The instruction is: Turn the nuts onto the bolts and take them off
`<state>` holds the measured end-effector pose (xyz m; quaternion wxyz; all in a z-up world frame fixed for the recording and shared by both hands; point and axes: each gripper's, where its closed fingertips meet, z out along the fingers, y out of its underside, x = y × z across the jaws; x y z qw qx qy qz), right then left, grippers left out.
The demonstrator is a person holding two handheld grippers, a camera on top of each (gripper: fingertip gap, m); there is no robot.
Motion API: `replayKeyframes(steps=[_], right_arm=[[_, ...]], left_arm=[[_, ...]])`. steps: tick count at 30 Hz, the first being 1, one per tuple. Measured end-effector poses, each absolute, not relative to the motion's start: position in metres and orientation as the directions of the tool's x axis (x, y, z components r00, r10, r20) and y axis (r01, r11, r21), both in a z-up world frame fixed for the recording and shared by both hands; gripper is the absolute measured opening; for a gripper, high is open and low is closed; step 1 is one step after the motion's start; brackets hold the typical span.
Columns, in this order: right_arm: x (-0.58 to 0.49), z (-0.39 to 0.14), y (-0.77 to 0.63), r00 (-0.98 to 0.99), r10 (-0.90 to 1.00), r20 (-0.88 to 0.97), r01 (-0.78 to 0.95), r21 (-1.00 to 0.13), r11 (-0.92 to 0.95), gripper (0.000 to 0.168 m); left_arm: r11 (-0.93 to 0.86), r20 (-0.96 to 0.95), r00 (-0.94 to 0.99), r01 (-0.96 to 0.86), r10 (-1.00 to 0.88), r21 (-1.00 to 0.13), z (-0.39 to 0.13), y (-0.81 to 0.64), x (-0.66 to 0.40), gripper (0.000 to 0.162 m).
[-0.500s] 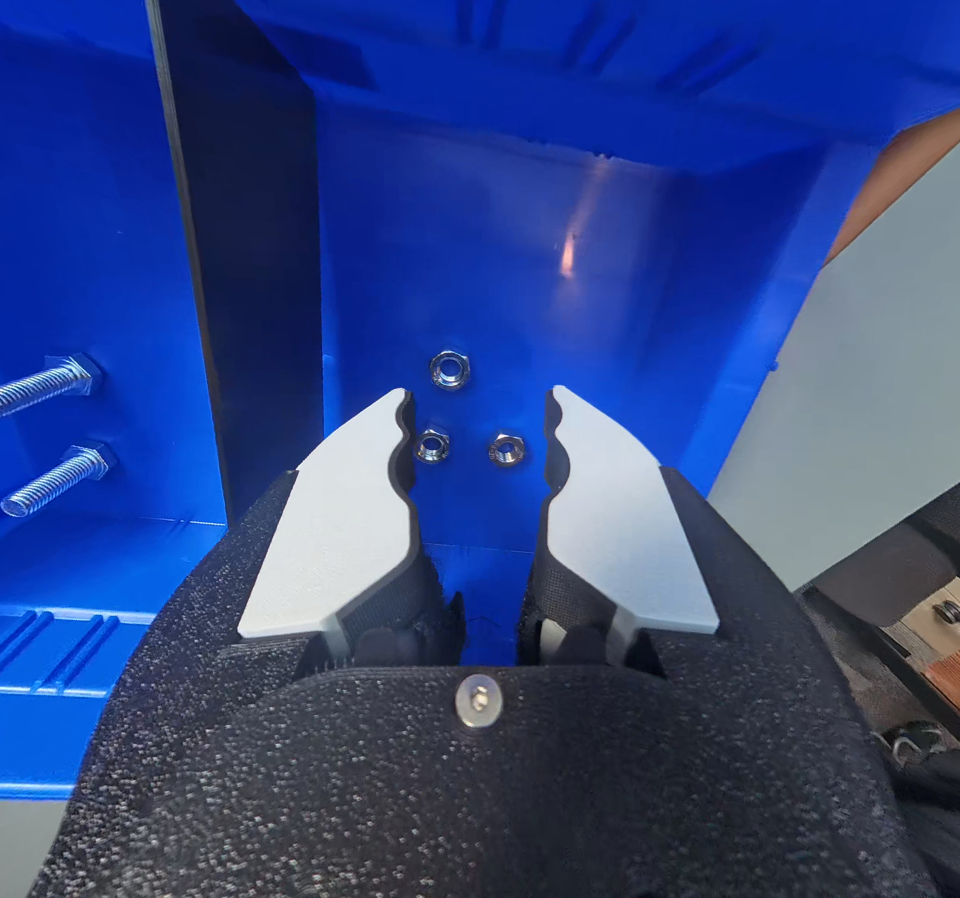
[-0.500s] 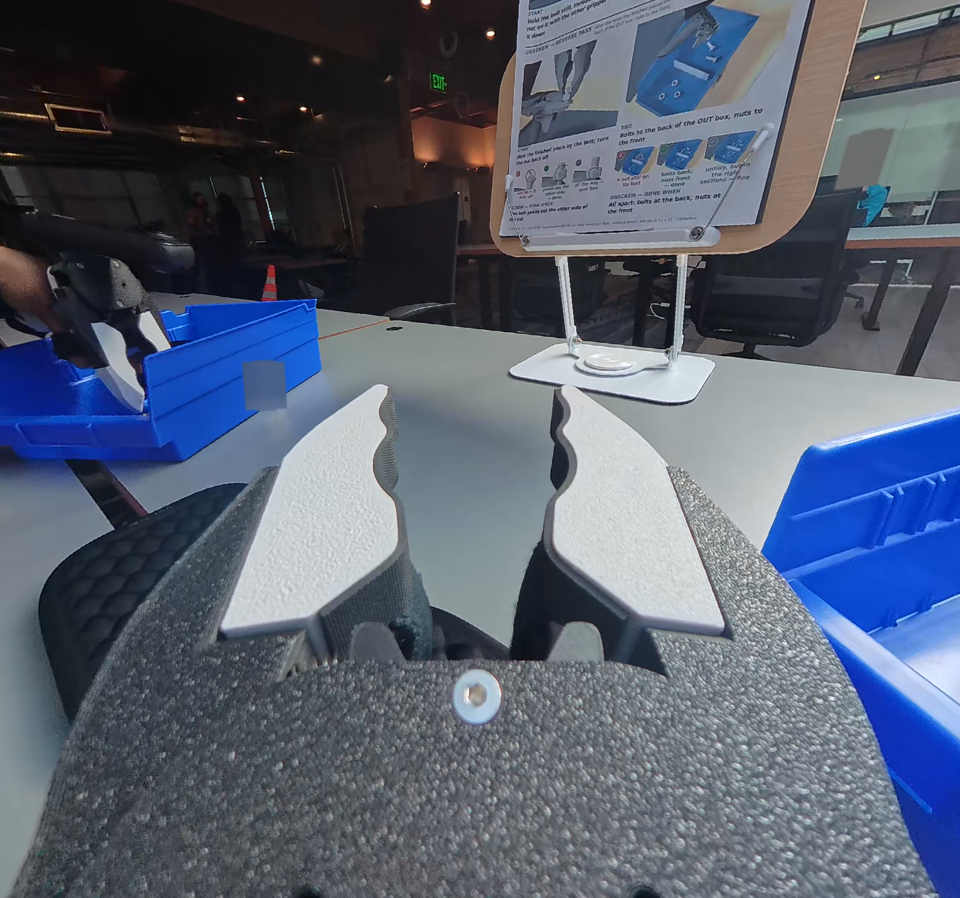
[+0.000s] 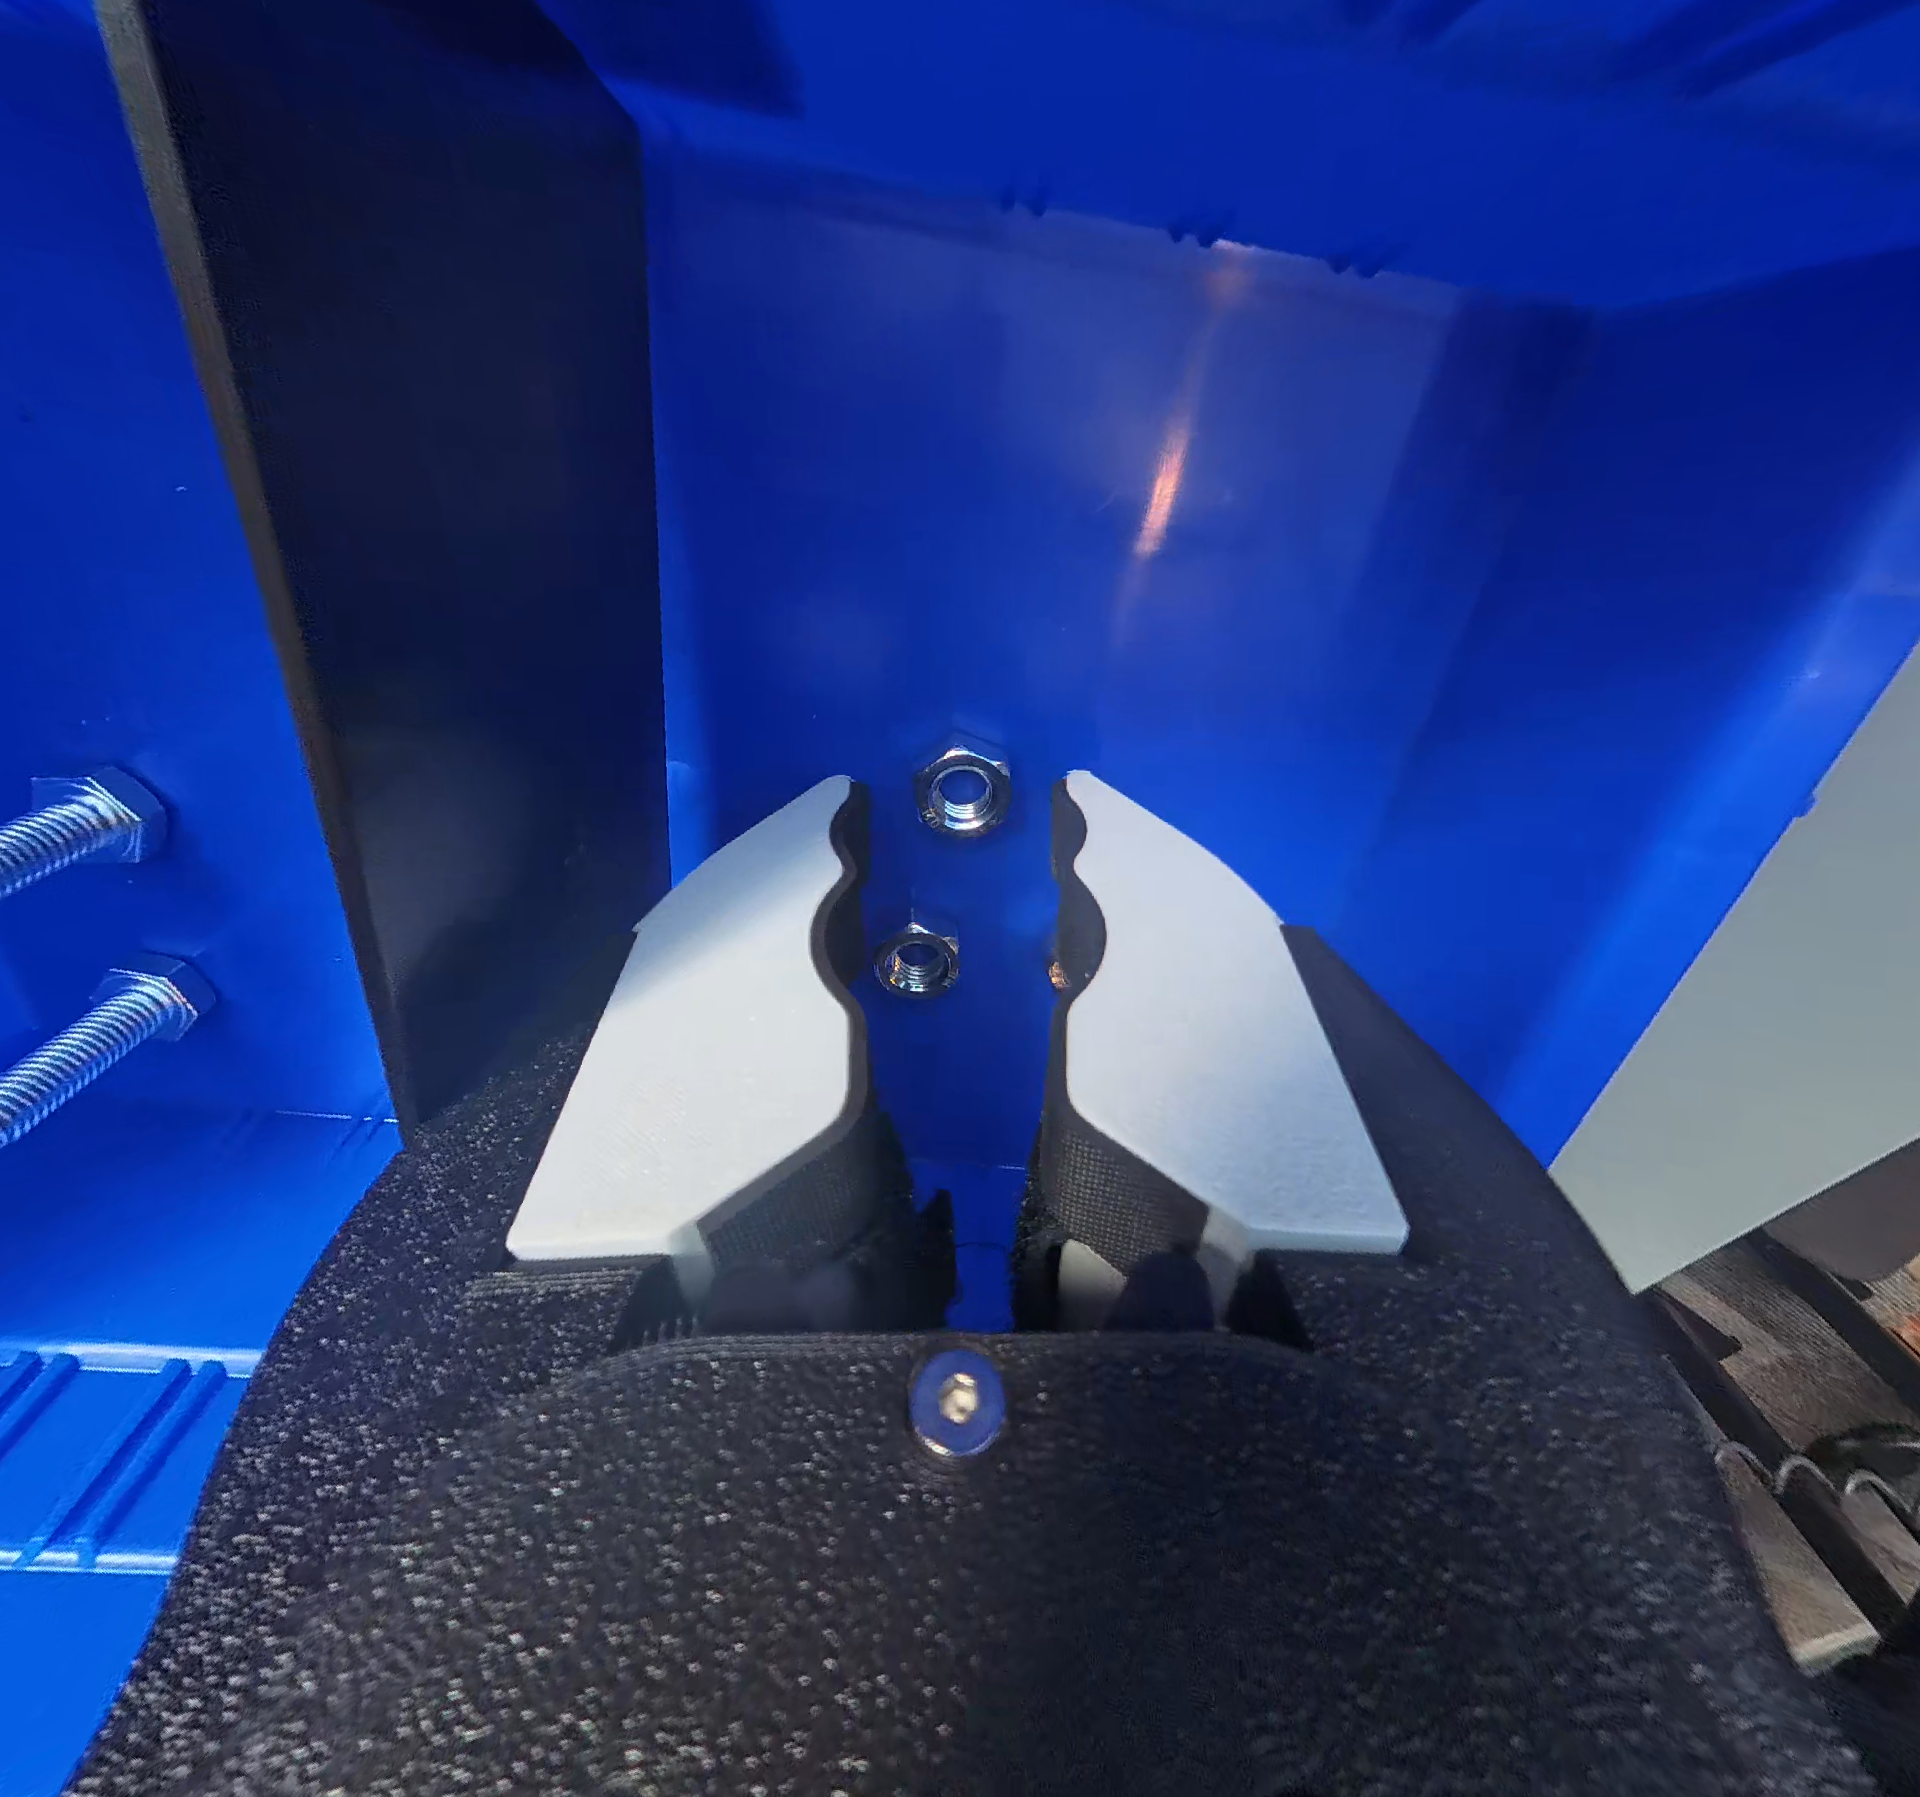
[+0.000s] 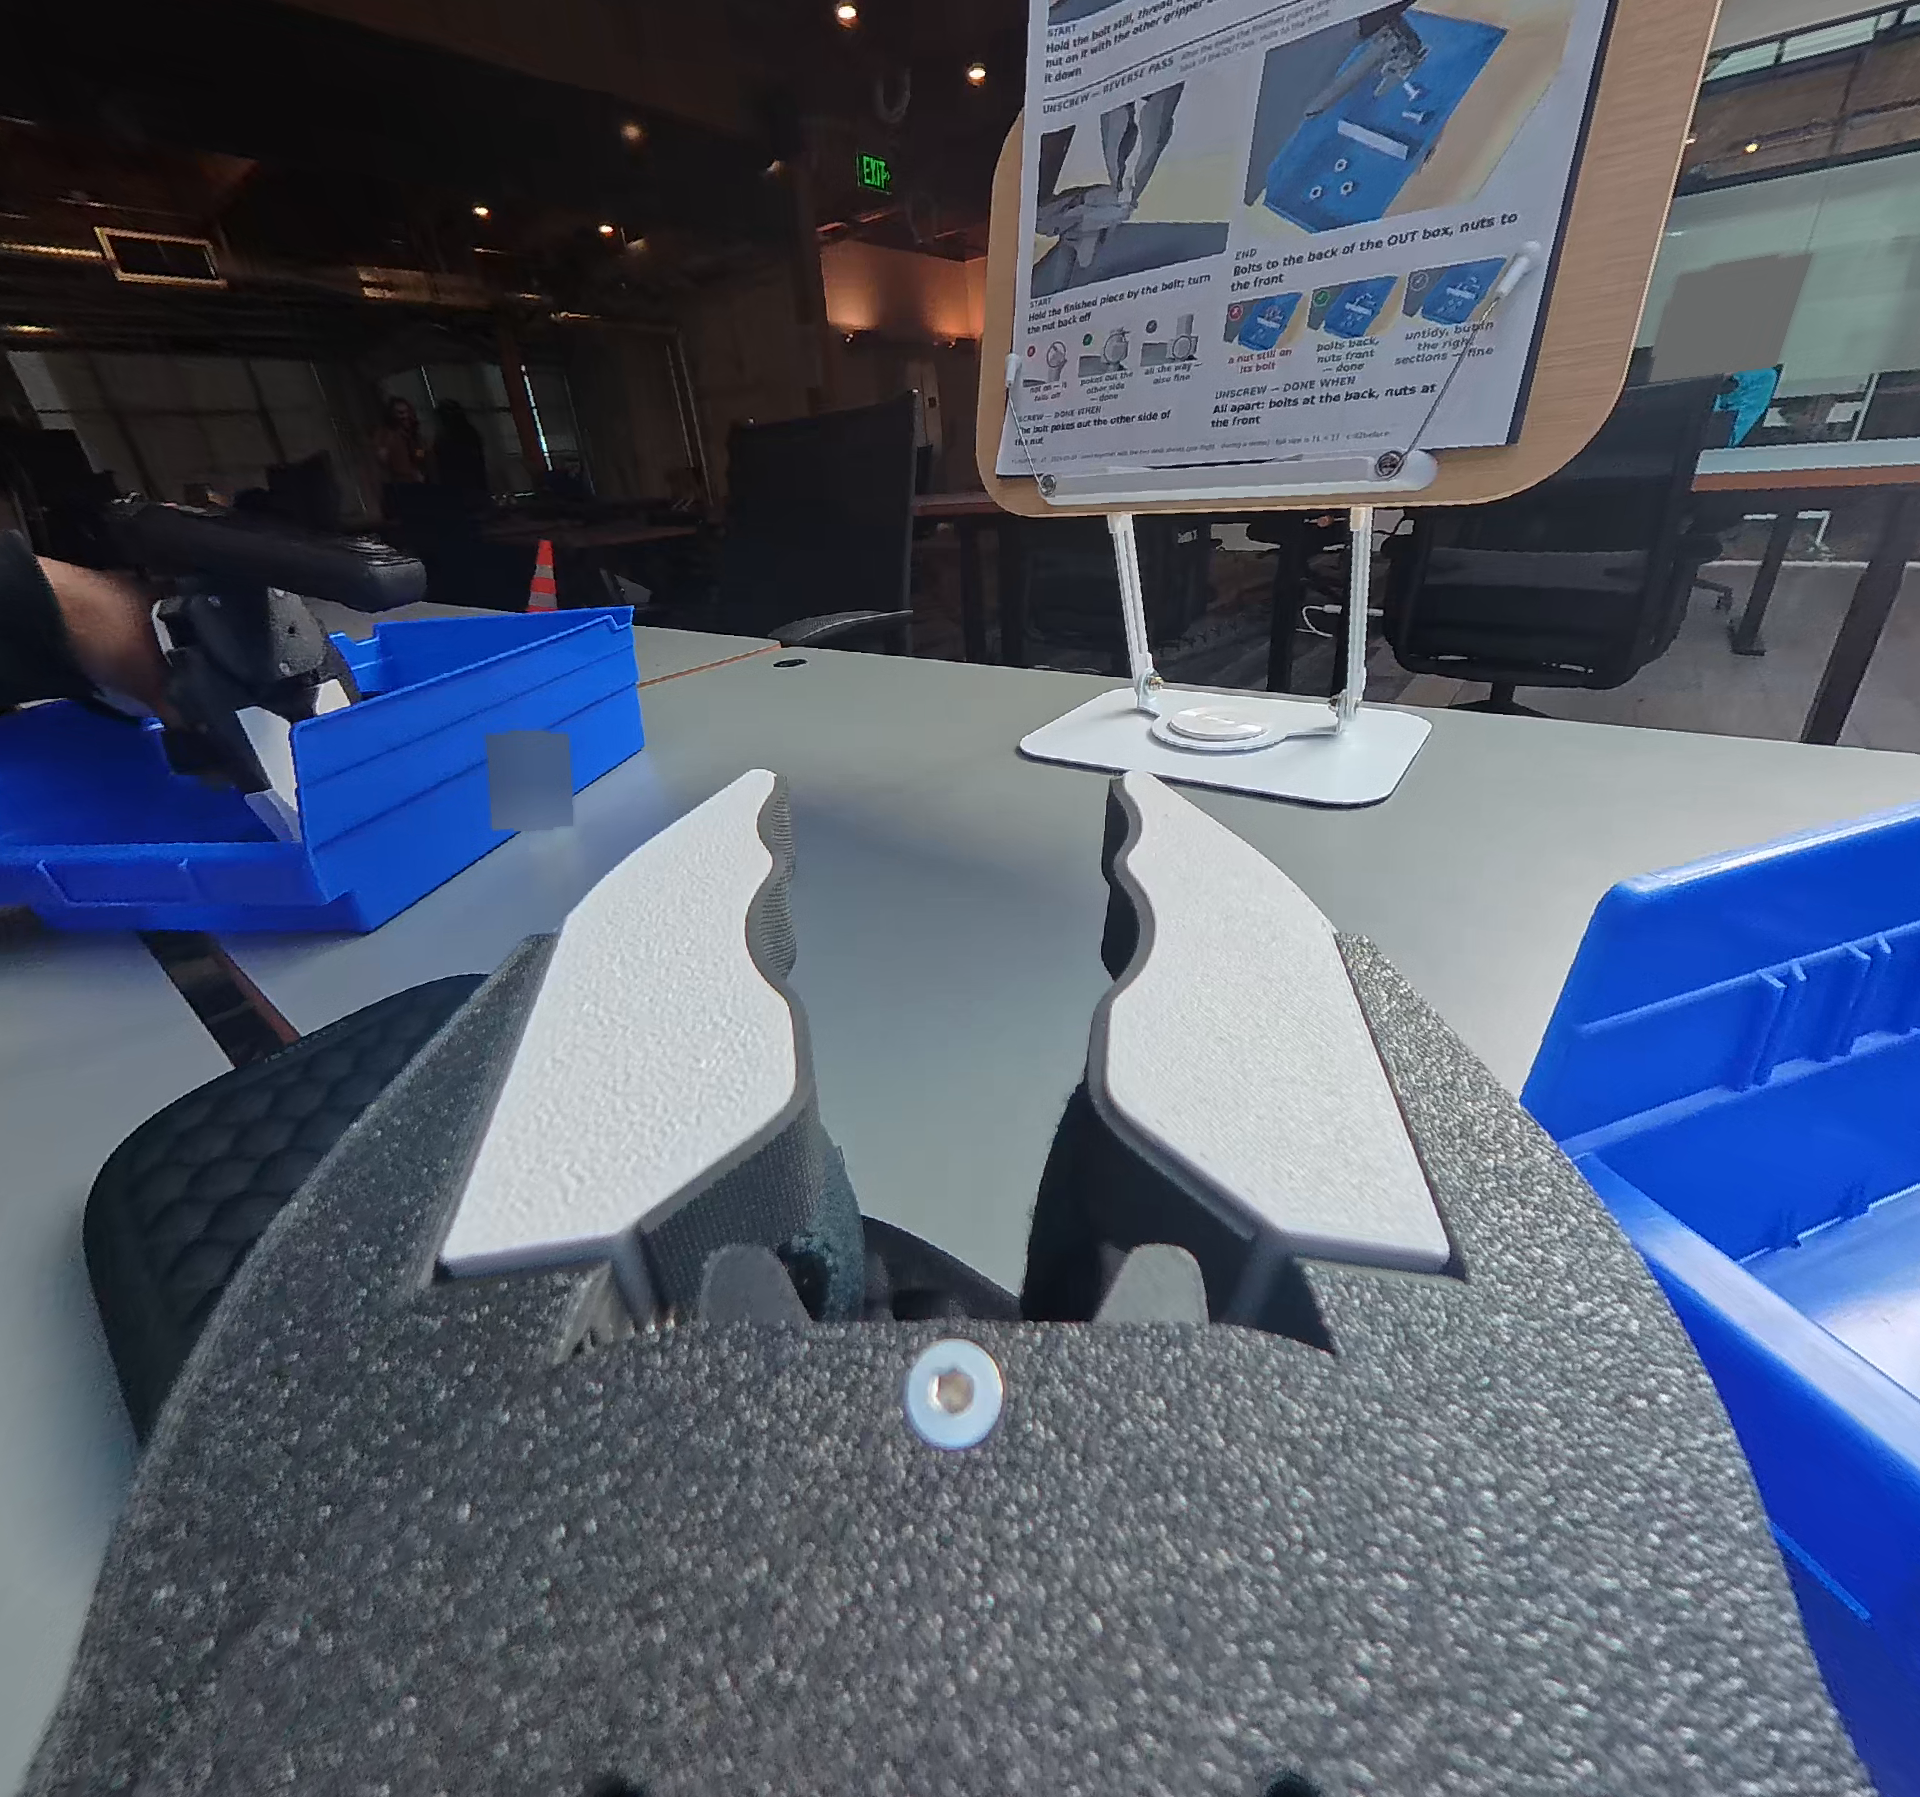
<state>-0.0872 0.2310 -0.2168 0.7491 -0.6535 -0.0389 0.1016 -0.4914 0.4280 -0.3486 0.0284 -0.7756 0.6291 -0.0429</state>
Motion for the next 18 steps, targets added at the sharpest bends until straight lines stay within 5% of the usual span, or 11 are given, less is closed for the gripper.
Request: replayKeyframes(steps=[10, 18], right_arm=[[-0.088, -0.217, 0.231, 0.976, 0.206, -0.073, -0.1, -0.987, 0.124, 0.057], [-0.089, -0.217, 0.232, 0.976, 0.207, -0.069, -0.095, -0.989, 0.117, 0.057]], left_arm=[[-0.2, 0.012, 0.2, -0.975, -0.98, -0.101, -0.34, 0.426, -0.49, 0.017], [-0.034, -0.119, 0.063, -0.971, -0.991, -0.236, -0.237, 0.422, -0.422, 0.017]])
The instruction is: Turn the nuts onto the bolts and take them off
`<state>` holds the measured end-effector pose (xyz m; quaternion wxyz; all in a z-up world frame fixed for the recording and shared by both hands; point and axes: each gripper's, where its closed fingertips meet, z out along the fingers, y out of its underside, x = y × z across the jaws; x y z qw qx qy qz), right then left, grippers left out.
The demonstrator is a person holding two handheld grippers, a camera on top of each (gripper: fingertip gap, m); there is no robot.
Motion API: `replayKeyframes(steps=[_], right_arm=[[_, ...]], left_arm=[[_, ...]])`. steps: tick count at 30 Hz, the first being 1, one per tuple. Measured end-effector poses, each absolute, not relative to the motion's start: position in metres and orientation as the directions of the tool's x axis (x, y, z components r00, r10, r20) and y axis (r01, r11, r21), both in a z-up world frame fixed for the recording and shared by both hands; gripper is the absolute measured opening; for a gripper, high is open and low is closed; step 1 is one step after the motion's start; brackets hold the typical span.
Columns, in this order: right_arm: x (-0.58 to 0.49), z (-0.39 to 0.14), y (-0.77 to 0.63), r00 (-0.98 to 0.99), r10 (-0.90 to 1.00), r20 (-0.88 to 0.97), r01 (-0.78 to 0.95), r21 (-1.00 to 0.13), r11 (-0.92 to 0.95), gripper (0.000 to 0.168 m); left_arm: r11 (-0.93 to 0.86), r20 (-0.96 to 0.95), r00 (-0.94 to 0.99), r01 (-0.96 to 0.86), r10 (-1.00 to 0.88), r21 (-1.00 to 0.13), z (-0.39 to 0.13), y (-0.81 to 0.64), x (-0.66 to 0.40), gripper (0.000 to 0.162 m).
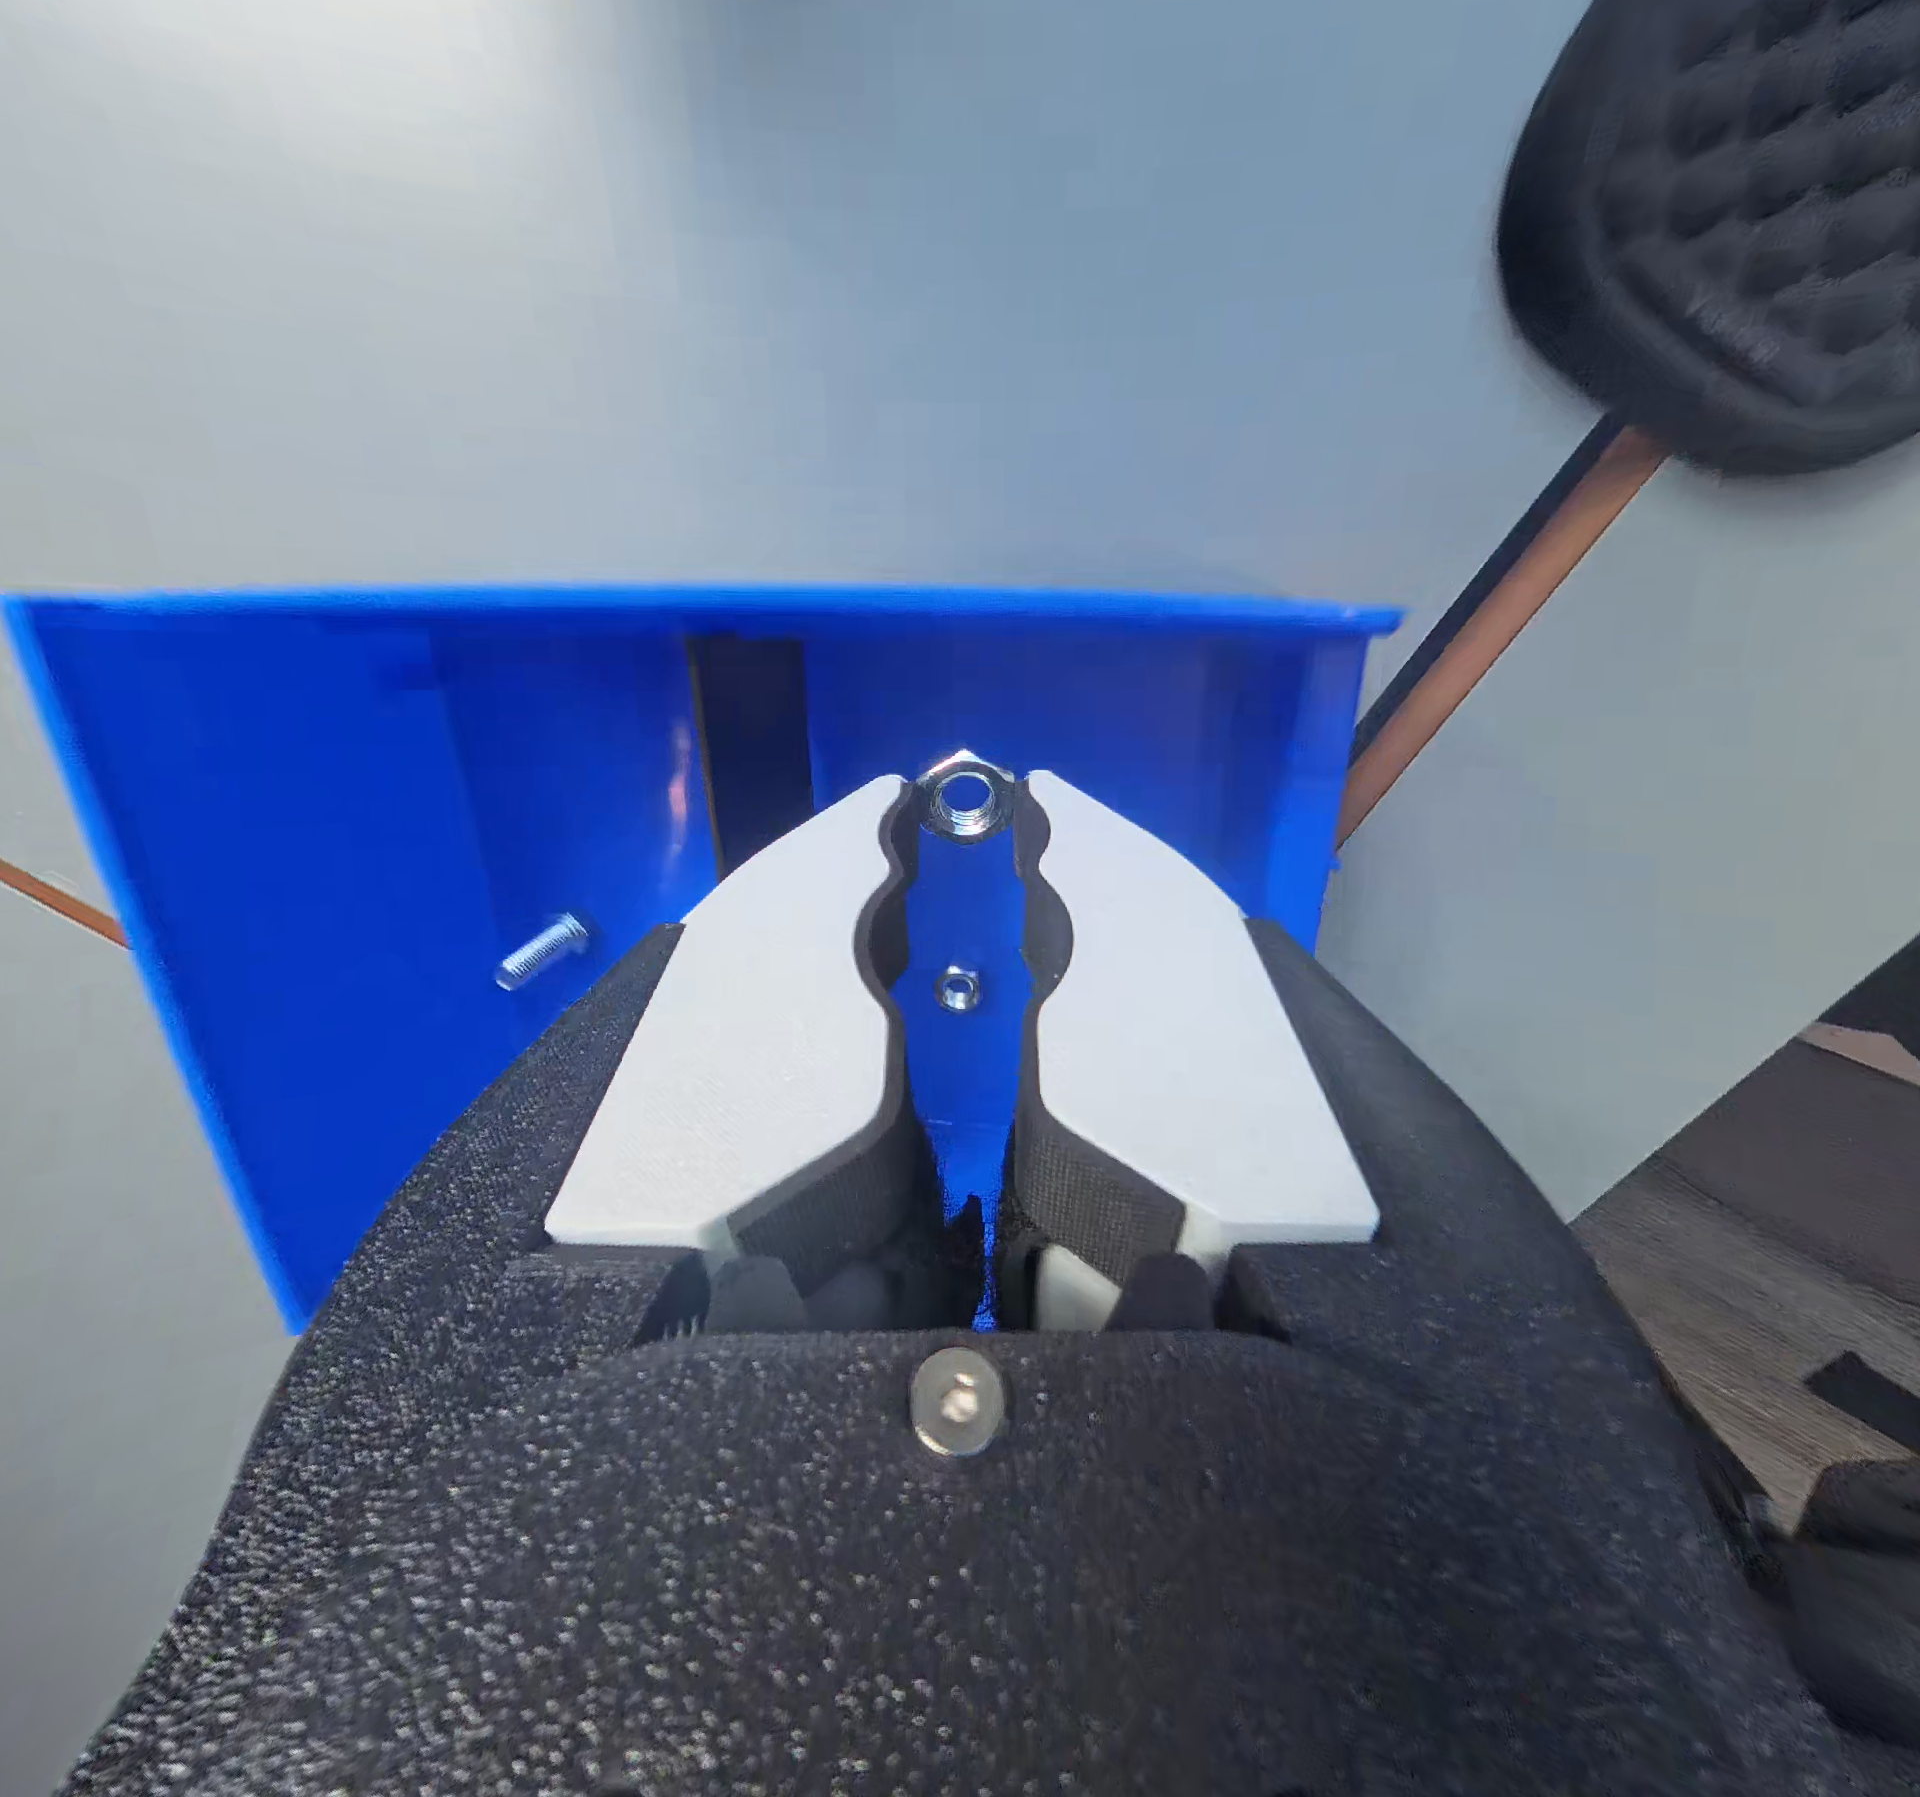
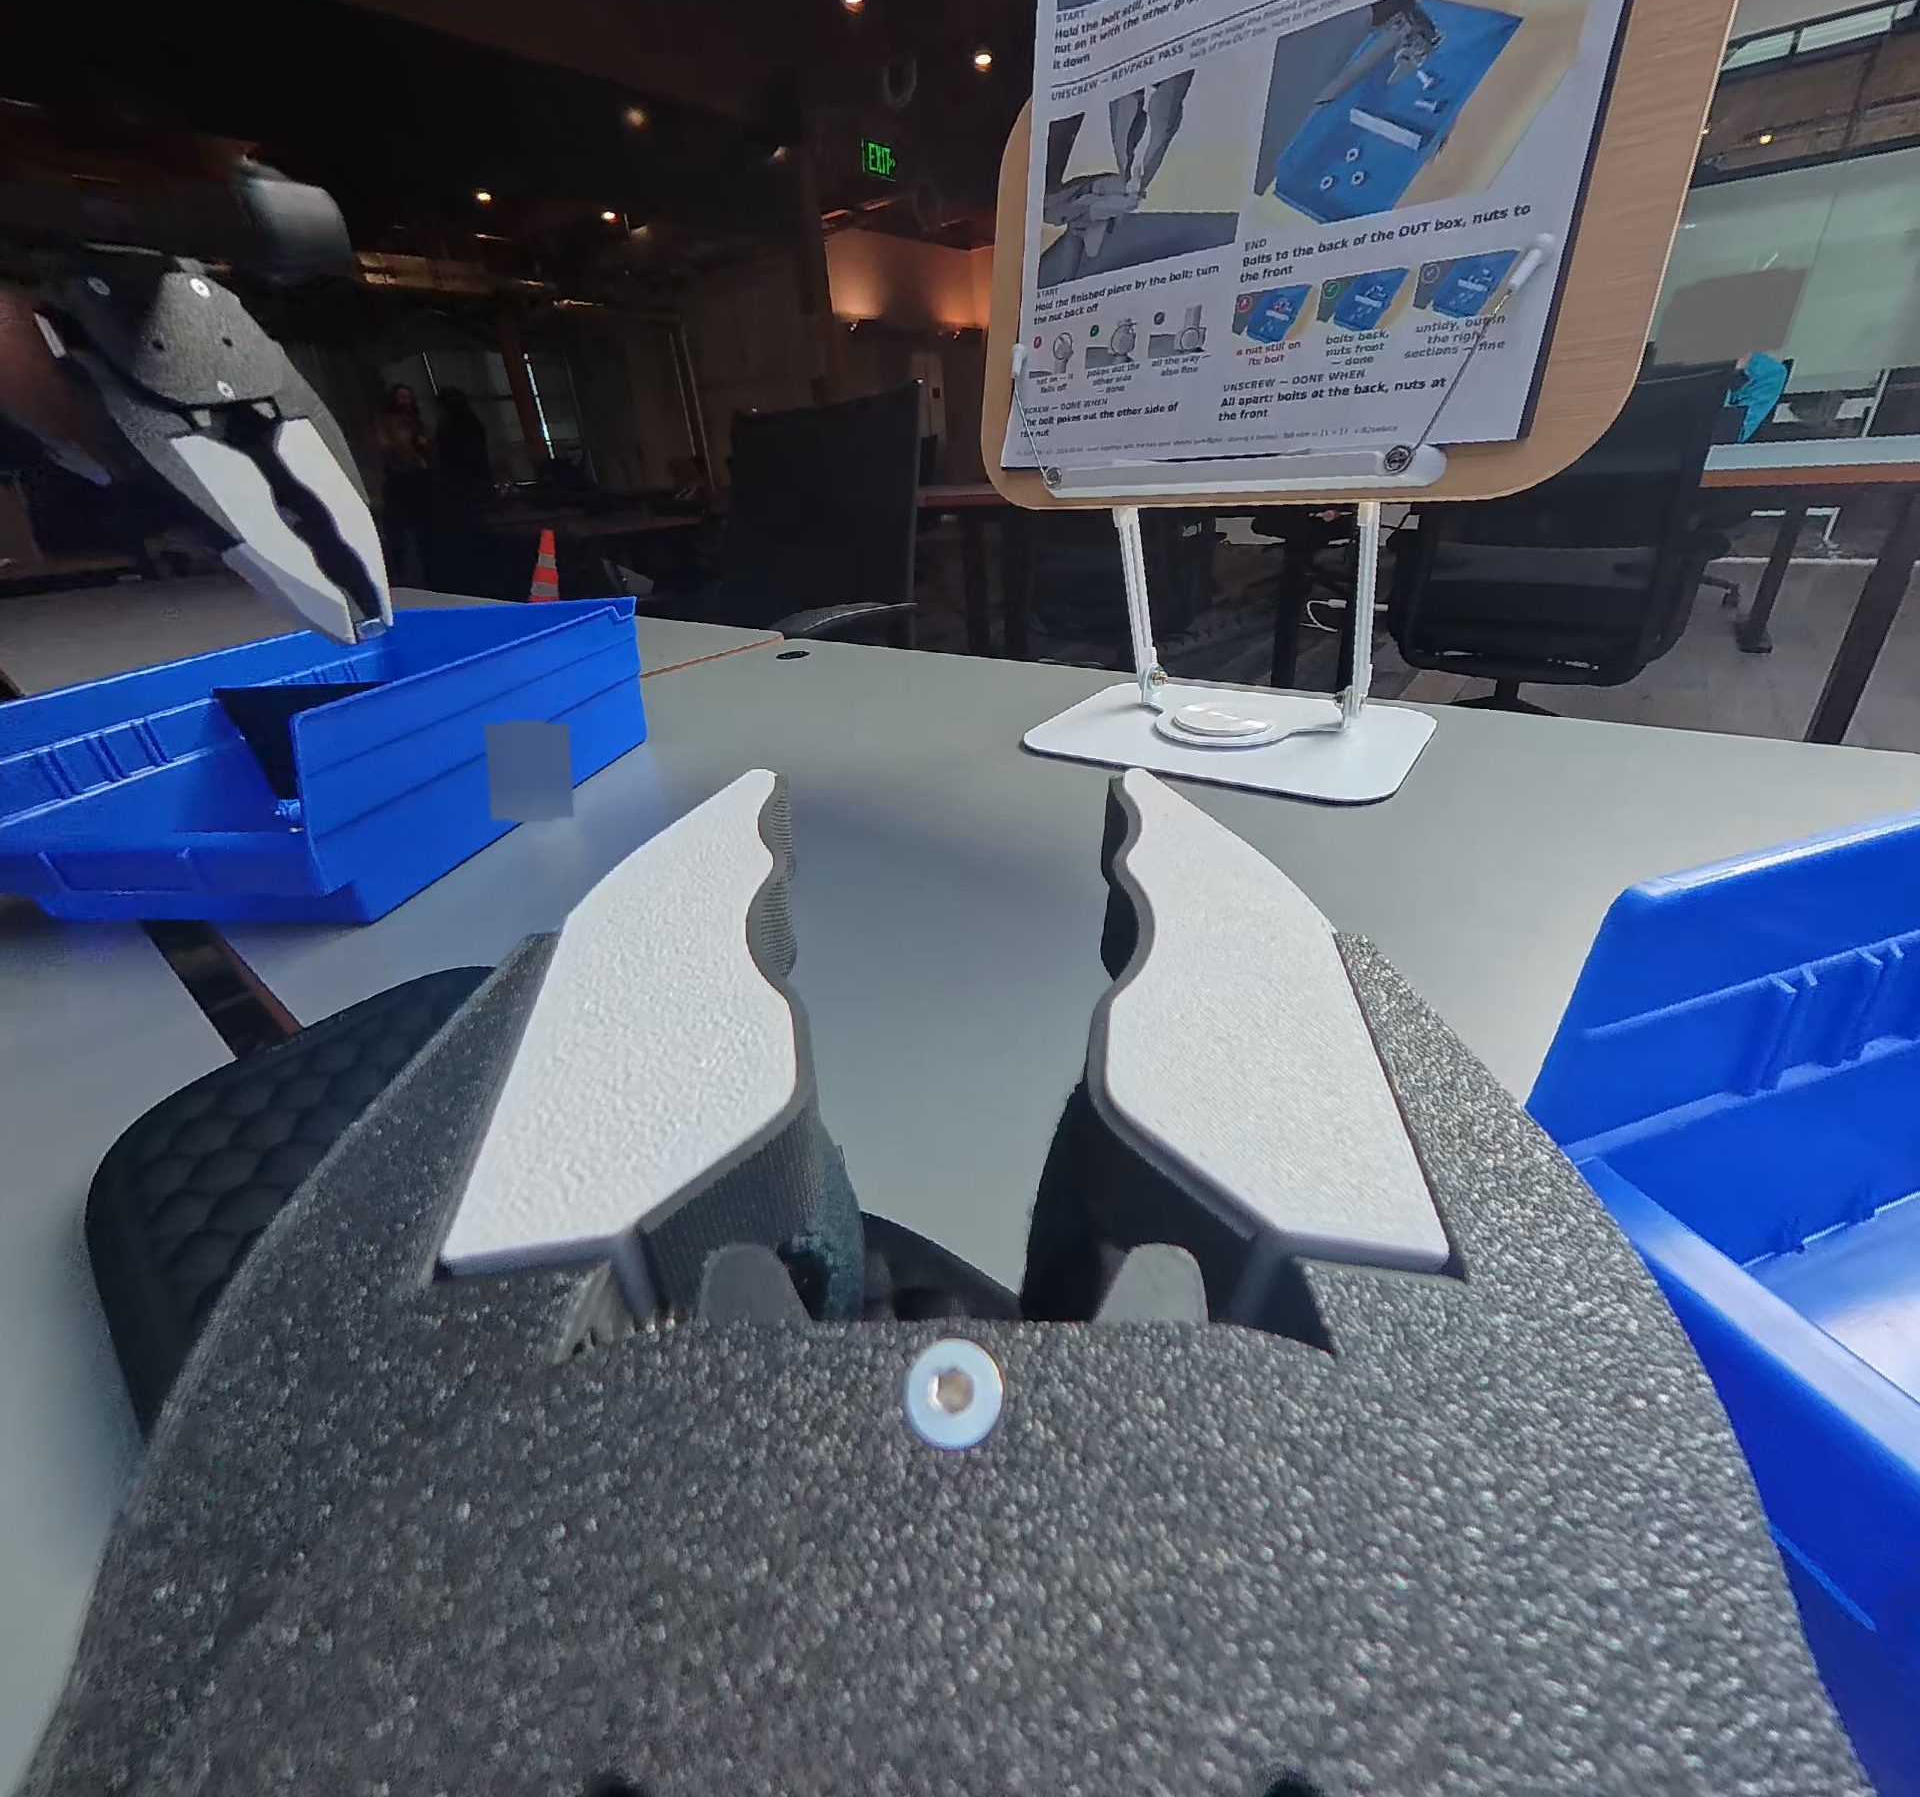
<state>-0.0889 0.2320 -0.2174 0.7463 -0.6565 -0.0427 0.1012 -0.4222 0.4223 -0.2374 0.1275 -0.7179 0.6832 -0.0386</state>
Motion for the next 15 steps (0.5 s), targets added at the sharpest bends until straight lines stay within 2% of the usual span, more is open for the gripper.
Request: replayKeyframes(steps=[3, 6, 15], right_arm=[[-0.089, -0.217, 0.232, 0.976, 0.206, -0.067, -0.092, -0.989, 0.118, 0.057], [-0.089, -0.217, 0.231, 0.976, 0.205, -0.068, -0.094, -0.988, 0.123, 0.057], [-0.09, -0.216, 0.231, 0.976, 0.207, -0.06, -0.087, -0.988, 0.125, 0.057]], left_arm=[[0.094, -0.144, -0.056, -0.956, -0.988, -0.278, -0.208, 0.405, -0.368, 0.017], [0.223, -0.154, -0.187, -0.939, -0.97, -0.263, -0.202, 0.384, -0.315, 0.017], [0.46, -0.099, -0.449, -0.863, -0.888, -0.21, -0.247, 0.314, -0.197, 0.017]])
